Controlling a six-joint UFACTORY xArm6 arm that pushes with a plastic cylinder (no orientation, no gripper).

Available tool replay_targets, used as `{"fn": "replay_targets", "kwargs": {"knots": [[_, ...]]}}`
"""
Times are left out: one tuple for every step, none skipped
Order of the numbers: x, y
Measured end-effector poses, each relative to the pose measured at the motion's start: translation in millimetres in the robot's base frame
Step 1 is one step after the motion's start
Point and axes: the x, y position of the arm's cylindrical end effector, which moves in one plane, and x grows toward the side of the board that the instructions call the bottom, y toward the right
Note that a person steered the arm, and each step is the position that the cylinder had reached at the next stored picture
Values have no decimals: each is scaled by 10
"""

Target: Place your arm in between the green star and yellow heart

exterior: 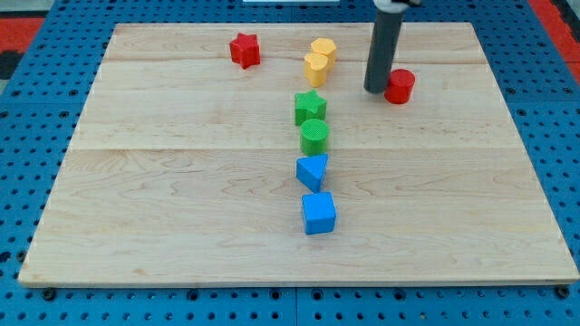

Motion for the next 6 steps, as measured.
{"fn": "replay_targets", "kwargs": {"knots": [[725, -26], [536, -221], [87, -368], [-129, -617], [-235, -784], [-386, -745]]}}
